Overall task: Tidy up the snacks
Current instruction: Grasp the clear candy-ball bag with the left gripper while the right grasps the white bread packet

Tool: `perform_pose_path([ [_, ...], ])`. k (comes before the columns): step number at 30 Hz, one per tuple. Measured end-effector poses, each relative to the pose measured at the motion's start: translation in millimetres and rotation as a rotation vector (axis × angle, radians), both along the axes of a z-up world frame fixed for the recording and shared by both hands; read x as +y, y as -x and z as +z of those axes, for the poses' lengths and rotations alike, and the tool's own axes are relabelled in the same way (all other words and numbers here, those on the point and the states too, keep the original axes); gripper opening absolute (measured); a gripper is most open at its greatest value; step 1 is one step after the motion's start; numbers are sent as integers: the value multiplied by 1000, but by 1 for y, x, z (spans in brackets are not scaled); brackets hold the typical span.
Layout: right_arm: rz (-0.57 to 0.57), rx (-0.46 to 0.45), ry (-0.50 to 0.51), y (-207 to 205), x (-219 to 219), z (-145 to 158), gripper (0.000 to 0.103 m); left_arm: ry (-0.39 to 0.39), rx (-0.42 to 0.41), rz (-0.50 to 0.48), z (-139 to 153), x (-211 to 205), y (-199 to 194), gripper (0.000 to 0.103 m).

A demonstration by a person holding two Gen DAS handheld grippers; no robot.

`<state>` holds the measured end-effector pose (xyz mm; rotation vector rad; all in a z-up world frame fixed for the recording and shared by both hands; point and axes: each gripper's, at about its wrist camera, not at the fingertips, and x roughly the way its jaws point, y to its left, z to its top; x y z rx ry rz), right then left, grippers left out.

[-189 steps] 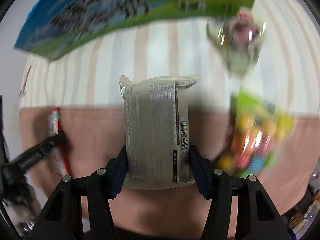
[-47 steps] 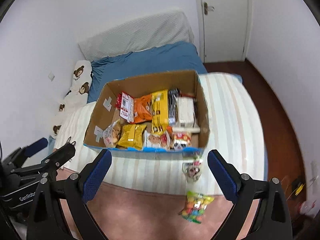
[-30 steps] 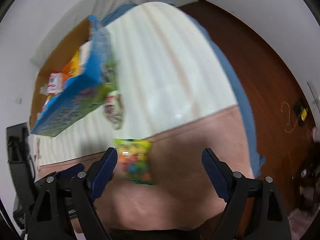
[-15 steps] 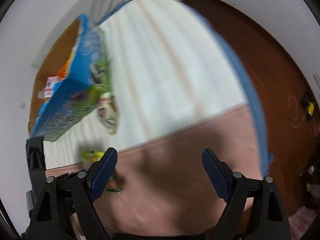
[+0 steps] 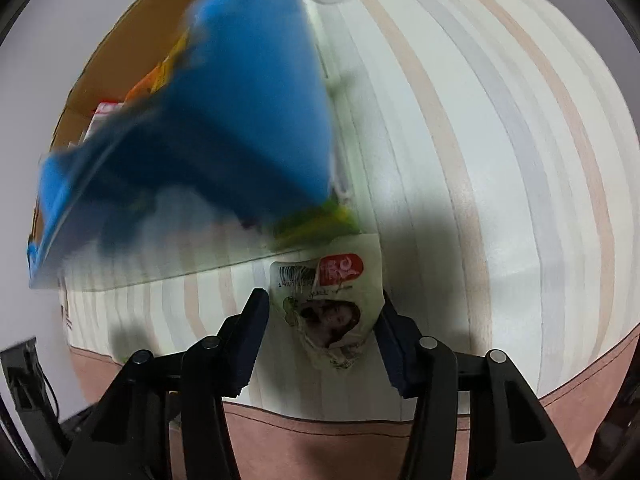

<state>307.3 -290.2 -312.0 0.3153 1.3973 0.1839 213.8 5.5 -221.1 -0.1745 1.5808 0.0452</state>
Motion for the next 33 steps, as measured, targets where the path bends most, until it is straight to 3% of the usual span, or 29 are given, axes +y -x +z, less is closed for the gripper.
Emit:
perform_pose_path([
  [9, 142, 127, -27, 85, 8, -6, 54, 15, 56, -93, -14, -22, 75, 47],
  [14, 160, 170, -21, 122, 14, -17, 55, 7, 78, -106, -31, -27, 93, 49],
  [19, 137, 200, -30, 125, 17, -27, 57, 9, 94, -117, -50, -30, 87, 53],
  [27, 125, 234, -32, 120, 19, -36, 76, -11, 105, -142, -66, -62, 76, 57],
  [33, 119, 231, 2, 117, 35, -45, 78, -1, 103, -134, -65, -59, 73, 57],
])
